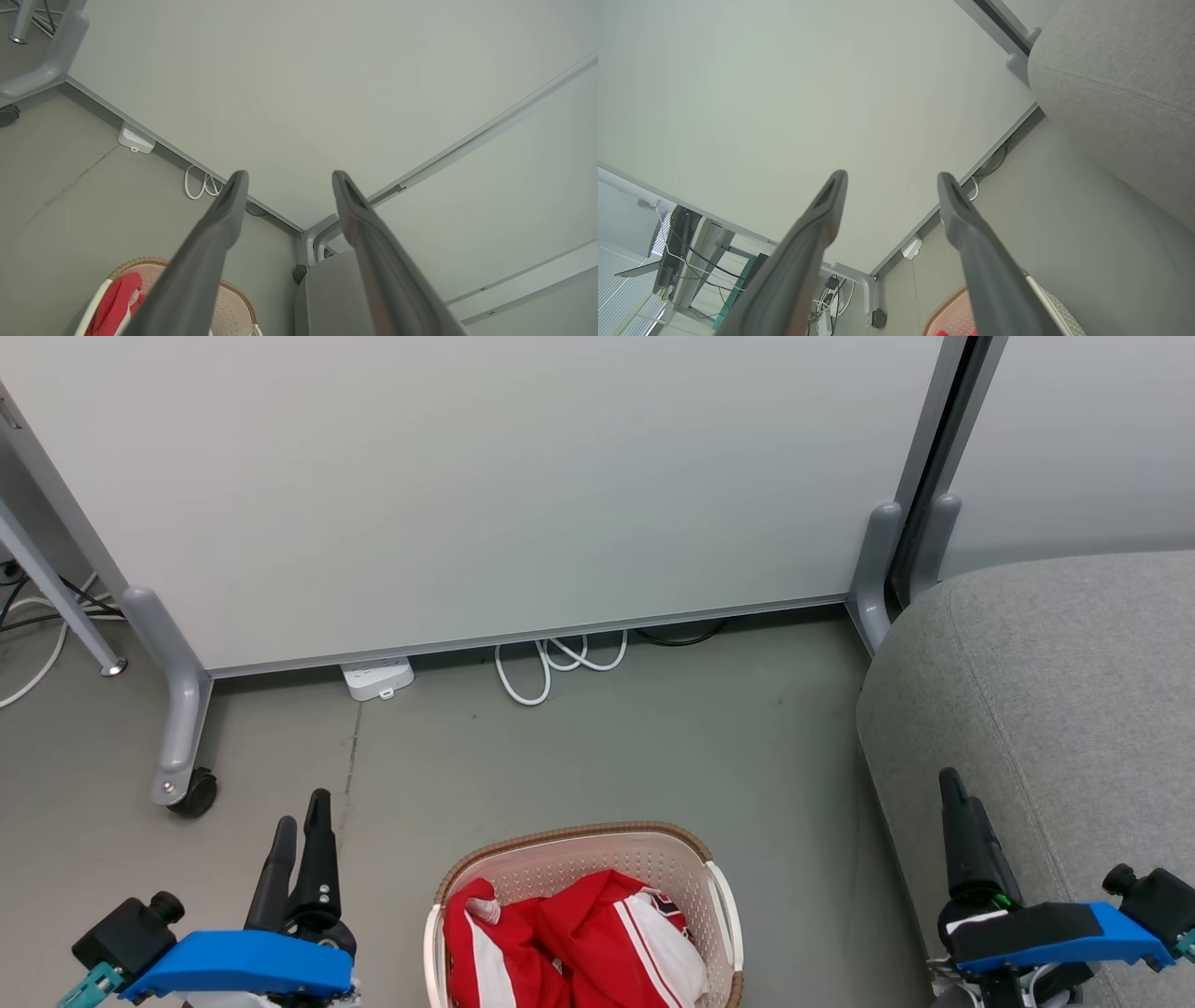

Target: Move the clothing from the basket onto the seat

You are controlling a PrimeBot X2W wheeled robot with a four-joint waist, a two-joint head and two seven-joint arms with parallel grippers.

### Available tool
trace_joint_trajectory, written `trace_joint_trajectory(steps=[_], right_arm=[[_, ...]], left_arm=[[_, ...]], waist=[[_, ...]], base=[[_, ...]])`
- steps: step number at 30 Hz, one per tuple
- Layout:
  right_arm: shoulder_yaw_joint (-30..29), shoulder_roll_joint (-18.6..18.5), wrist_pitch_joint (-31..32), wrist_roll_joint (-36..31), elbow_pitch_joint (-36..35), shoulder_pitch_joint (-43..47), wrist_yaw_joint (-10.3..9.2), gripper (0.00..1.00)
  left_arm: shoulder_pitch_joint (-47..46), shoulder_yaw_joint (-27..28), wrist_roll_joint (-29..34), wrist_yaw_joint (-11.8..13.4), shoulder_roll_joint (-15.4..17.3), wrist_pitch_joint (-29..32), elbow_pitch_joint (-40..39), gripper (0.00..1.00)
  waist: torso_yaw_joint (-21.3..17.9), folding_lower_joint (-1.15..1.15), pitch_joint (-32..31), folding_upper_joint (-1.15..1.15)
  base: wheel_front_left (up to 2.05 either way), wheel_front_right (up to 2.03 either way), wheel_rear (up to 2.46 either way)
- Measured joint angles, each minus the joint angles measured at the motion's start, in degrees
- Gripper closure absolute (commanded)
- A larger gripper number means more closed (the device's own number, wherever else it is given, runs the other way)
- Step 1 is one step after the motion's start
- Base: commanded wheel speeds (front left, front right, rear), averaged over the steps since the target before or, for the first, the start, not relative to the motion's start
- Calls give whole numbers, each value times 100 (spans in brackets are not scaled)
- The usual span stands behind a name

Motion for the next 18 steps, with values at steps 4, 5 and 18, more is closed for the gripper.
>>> trace_joint_trajectory(steps=[4, 5, 18], right_arm=[[55, -1, -79, -413, -22, 0, 0, 0], [65, -1, -97, -516, -22, 0, 0, 0], [189, -3, -314, -1574, -20, -1, 1, 0]], left_arm=[[-23, -75, 389, 20, 4, -70, -4, 0], [-29, -87, 482, 24, 5, -98, -4, 0], [-63, -296, 1534, 99, 58, -311, -7, 0]], waist=[[7, 0, 3, 0], [9, 0, 3, 0], [27, 0, 0, 0]], base=[[0, 0, 0], [0, 0, 0], [0, 0, 0]])
